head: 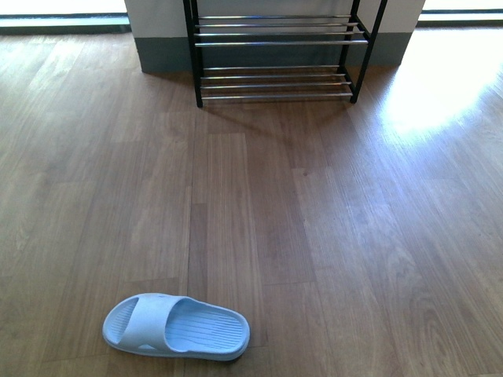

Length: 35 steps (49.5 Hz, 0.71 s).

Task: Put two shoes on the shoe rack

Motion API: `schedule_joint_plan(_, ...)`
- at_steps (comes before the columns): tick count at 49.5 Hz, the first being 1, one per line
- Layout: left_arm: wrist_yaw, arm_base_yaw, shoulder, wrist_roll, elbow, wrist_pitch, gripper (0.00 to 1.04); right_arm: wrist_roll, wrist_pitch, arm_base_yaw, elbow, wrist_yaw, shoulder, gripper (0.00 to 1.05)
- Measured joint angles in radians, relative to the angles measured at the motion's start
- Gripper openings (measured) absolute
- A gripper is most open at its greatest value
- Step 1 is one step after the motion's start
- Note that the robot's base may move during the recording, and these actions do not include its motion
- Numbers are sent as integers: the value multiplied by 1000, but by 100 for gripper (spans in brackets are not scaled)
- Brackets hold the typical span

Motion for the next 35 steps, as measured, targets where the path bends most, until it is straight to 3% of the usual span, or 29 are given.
schedule_joint_plan(7, 69, -50, 200, -169, 22, 141, 95, 0, 0, 0, 0, 0, 0, 2)
schedule_joint_plan(19, 111, -175, 694, -226, 137, 406, 95, 0, 0, 0, 0, 0, 0, 2)
schedule_joint_plan(27, 134, -182, 1044, -248, 217, 514, 95, 0, 0, 0, 0, 0, 0, 2)
schedule_joint_plan(35, 142, -177, 1370, -269, 325, 528, 95, 0, 0, 0, 0, 0, 0, 2)
